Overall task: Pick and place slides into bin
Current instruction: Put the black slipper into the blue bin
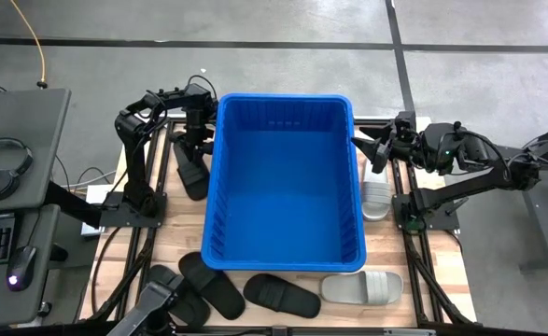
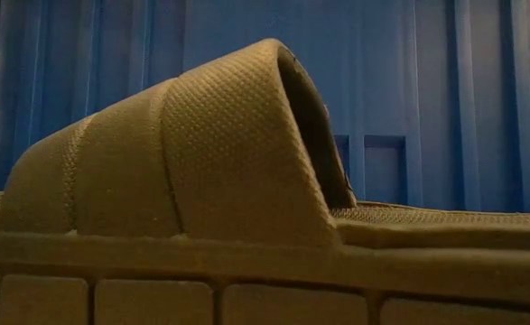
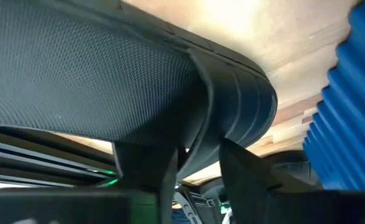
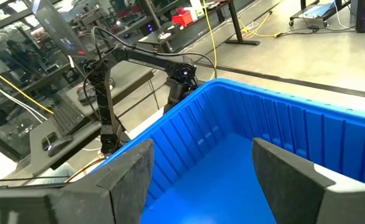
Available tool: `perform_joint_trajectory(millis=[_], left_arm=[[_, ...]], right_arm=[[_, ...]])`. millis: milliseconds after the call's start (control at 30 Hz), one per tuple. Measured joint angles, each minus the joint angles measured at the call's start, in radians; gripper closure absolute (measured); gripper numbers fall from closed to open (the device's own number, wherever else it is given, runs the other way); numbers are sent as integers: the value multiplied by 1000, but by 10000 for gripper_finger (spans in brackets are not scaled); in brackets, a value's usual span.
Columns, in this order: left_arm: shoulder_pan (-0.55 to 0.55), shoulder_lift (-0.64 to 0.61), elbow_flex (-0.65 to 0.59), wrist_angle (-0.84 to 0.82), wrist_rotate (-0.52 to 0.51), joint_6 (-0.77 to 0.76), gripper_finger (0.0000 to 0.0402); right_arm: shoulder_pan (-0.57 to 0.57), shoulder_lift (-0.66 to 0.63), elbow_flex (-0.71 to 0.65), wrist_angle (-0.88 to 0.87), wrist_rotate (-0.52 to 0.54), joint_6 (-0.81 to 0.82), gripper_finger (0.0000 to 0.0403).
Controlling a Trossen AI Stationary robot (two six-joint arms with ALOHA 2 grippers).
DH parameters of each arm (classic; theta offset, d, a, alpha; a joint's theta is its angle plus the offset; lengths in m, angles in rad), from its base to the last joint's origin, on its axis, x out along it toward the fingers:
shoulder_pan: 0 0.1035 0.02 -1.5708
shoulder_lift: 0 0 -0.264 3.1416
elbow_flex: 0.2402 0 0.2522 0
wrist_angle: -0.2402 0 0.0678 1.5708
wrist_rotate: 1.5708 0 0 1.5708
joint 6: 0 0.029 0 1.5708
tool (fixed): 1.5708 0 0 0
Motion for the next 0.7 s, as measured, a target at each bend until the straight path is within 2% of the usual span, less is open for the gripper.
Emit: perform_joint_trajectory(millis=[233, 400, 700], left_arm=[[1, 0, 6, -7, 21, 1, 393], [1, 0, 6, -31, 55, 24, 383], [1, 0, 6, -42, 68, 32, 397]], right_arm=[[0, 0, 0, 0, 19, -13, 142], [0, 0, 0, 0, 20, -13, 142], [0, 0, 0, 0, 19, -13, 142]])
